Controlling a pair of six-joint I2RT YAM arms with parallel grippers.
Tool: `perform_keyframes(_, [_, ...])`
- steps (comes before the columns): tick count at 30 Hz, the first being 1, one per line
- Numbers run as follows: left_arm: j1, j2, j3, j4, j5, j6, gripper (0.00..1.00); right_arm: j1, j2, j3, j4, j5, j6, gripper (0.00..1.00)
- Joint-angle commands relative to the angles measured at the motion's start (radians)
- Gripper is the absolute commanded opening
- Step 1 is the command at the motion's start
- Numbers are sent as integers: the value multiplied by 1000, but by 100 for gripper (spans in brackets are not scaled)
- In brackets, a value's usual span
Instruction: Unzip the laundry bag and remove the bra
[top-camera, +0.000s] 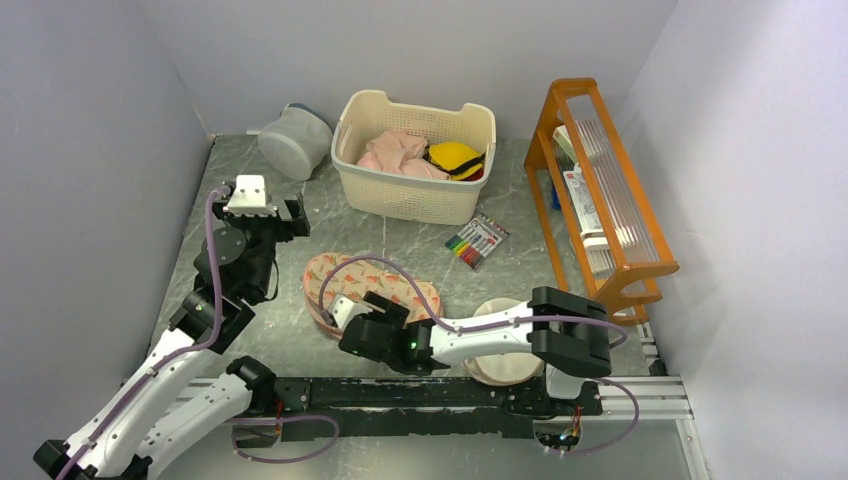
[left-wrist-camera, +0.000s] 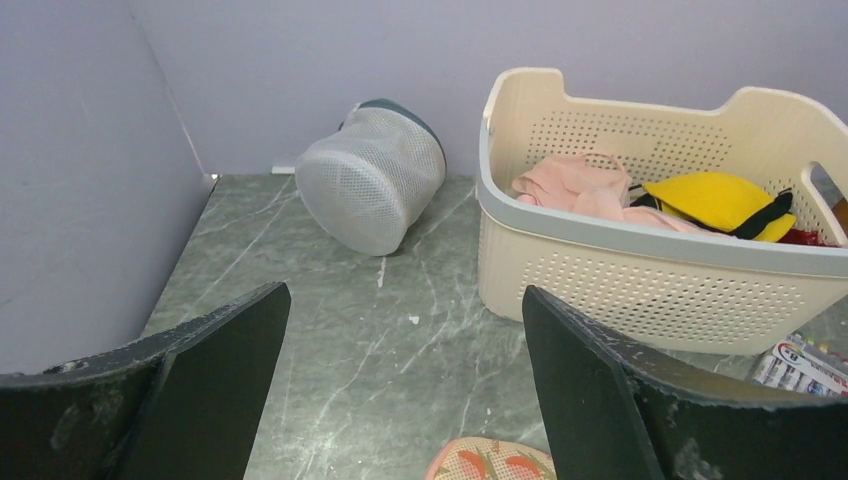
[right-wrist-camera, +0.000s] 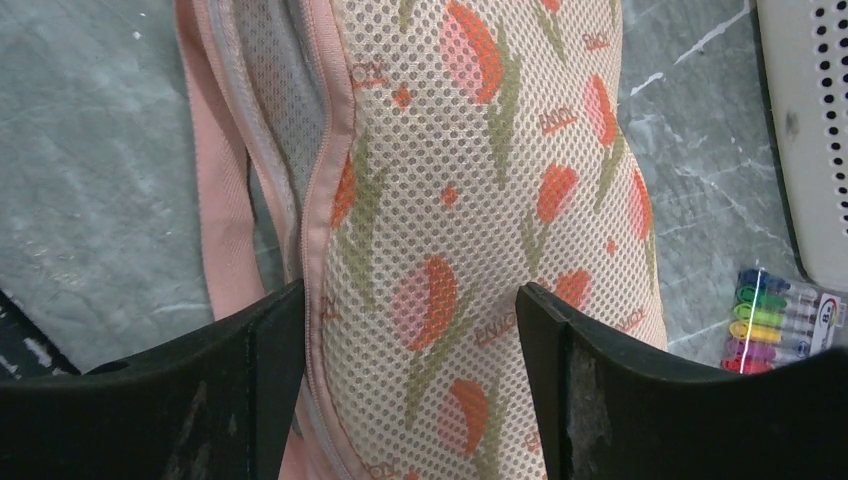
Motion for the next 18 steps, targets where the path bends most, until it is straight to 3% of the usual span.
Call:
perform_keyframes(1, [9, -4, -1, 47, -4, 19, 98, 4, 33, 61, -26, 60, -1, 71])
perform_keyframes(6, [10, -1, 6, 35, 17, 16, 98, 7, -2, 66, -21, 47, 8, 62])
perform_keyframes(12, [9, -4, 8, 34, 26, 16, 98, 7, -72, 42, 4, 77, 26, 60])
perform_keyframes(15, [9, -5, 7, 33, 30, 13, 98, 6, -87, 42, -5, 120, 36, 61])
perform_keyframes(18, [9, -4, 7, 32, 34, 14, 97, 5, -85, 53, -18, 121, 35, 70])
